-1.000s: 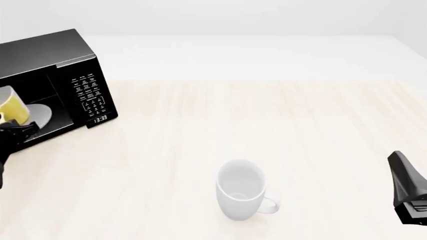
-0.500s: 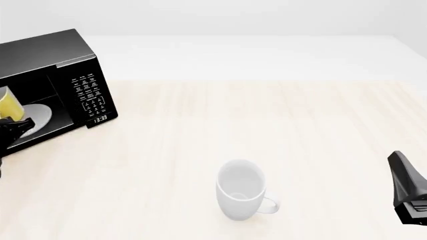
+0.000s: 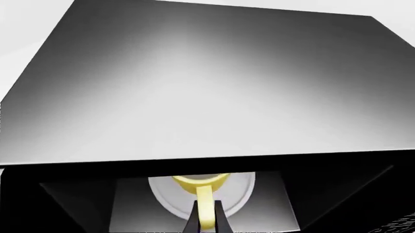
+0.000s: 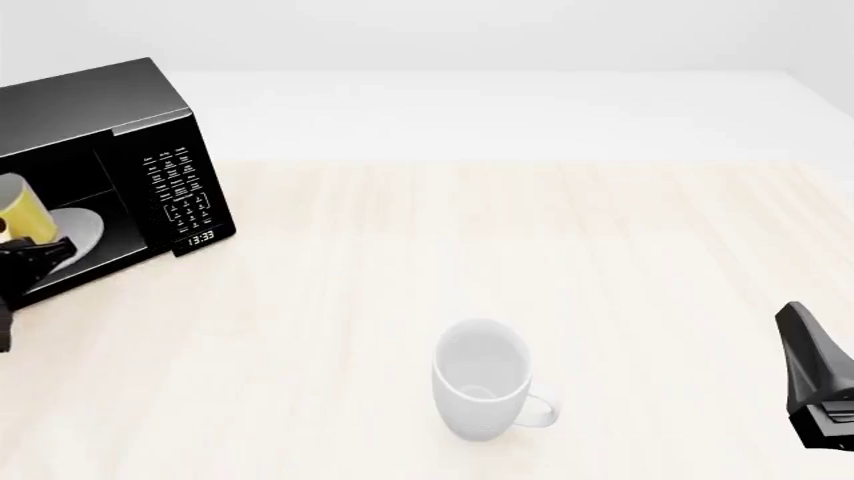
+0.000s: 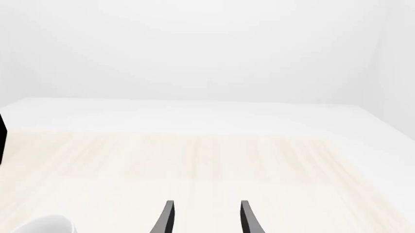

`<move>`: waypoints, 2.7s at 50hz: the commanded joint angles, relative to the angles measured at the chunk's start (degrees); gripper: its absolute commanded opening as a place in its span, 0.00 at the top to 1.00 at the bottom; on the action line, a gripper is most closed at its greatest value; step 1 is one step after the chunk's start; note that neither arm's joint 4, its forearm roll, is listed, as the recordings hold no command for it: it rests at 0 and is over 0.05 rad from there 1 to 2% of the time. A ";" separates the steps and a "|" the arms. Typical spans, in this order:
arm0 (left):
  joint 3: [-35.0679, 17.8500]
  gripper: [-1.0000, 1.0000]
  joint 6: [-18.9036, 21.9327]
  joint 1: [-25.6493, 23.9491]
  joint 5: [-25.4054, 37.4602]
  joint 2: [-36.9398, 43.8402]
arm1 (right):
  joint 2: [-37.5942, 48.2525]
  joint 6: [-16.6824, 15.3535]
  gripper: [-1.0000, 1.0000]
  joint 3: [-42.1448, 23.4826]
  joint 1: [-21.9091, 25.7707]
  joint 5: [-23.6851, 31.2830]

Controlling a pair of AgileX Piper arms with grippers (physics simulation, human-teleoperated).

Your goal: Put the yellow and white mug in the microwave and close it.

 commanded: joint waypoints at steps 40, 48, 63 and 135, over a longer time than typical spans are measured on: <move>-2.95 0.00 1.01 -0.05 1.91 5.55 | -0.07 0.16 0.00 0.04 -0.46 0.01; -2.34 0.00 1.02 0.08 2.03 4.61 | -0.06 0.15 0.00 0.04 -0.46 0.02; 4.19 0.00 1.66 -2.34 0.79 -3.19 | -0.06 0.16 0.00 0.04 -0.48 0.02; 15.64 0.00 1.25 -4.49 33.13 -56.90 | -0.07 0.15 0.00 0.04 -0.48 0.01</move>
